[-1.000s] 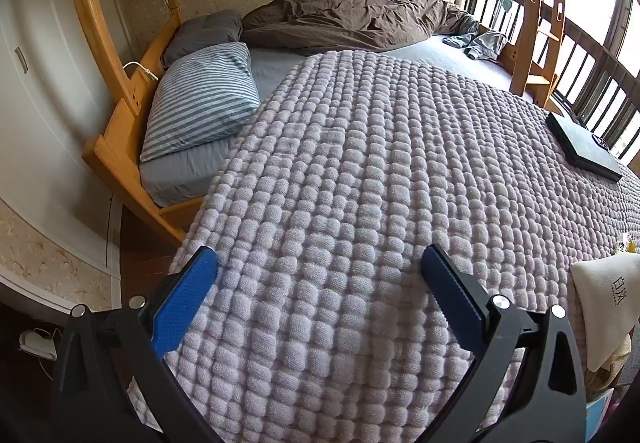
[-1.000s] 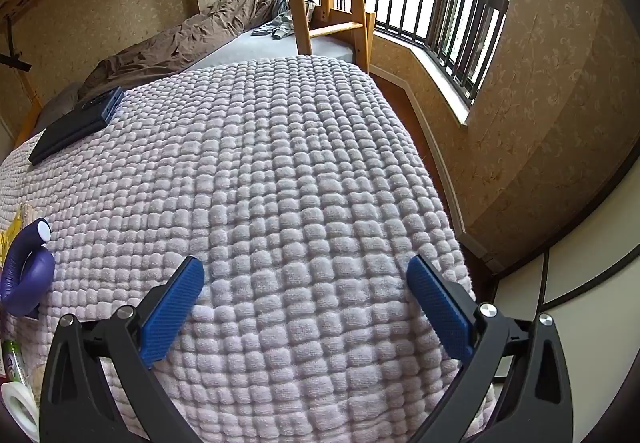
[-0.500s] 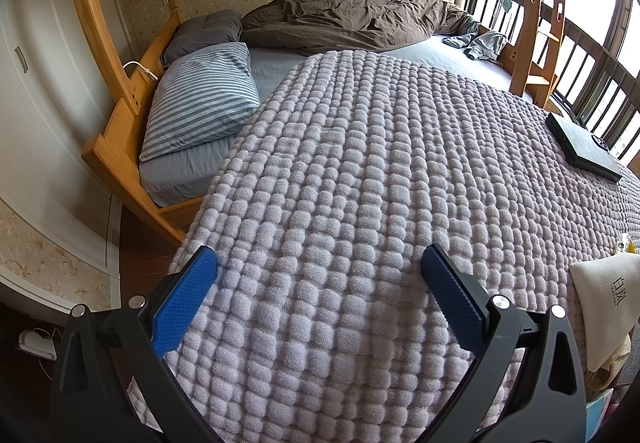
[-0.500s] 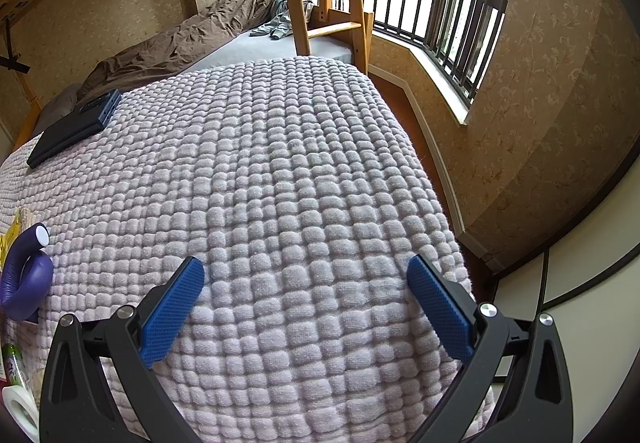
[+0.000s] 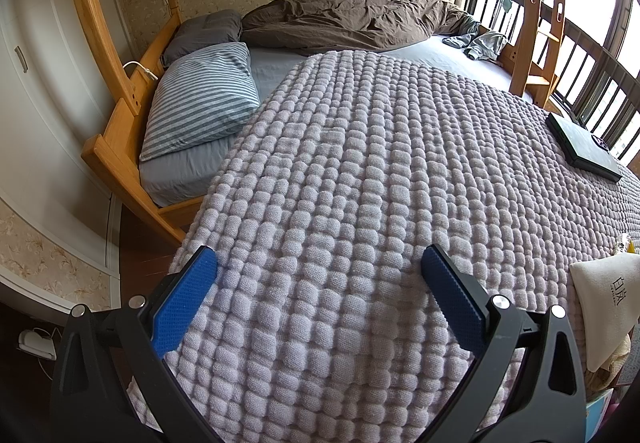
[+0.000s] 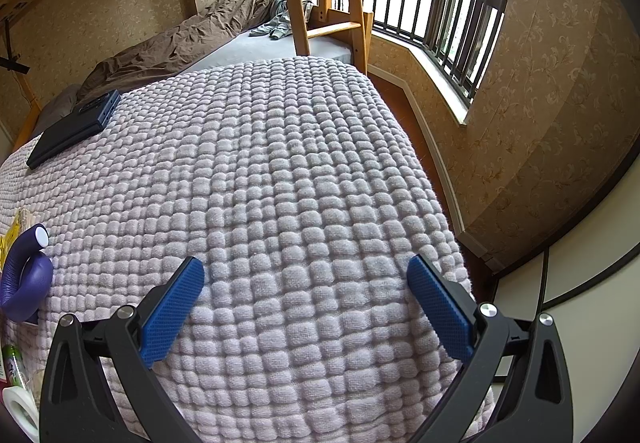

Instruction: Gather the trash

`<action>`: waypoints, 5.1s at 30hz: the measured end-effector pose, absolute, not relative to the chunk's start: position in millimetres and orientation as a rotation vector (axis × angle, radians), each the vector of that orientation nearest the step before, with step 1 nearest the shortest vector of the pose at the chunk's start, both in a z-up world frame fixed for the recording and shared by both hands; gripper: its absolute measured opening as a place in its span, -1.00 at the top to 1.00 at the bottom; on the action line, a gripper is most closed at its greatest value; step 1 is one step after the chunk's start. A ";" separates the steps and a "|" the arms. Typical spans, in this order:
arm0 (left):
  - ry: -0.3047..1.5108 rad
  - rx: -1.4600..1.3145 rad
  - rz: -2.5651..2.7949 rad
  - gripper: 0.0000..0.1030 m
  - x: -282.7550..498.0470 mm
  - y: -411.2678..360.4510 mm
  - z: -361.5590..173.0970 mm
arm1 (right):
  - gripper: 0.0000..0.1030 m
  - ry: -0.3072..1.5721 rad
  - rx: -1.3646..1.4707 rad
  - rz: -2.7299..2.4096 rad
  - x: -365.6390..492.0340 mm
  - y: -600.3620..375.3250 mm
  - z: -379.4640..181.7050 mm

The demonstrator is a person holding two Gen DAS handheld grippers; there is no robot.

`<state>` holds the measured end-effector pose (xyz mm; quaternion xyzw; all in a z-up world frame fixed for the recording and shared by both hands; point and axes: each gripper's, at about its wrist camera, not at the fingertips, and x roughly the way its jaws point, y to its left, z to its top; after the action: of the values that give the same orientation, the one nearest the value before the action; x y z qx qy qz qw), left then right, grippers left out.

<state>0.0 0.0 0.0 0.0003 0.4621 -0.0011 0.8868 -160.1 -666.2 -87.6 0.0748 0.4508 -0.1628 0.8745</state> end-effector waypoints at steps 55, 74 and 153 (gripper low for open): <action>0.867 0.114 -0.592 -0.98 -165.1 -82.5 69.7 | -0.92 0.796 -0.226 0.283 -283.0 -471.2 -25.0; 0.981 0.272 -0.601 -0.94 -159.6 -141.8 4.1 | -0.11 0.921 -0.352 0.409 -242.8 -452.3 -63.1; 1.008 0.252 -0.806 -0.73 -295.9 -98.6 33.0 | 0.00 1.009 0.163 0.273 -380.5 -441.7 -40.1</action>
<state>-295.9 -98.6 33.0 0.1173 0.4686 -0.3745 0.7914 -380.5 -441.7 -40.1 0.0776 0.4814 0.1304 0.8633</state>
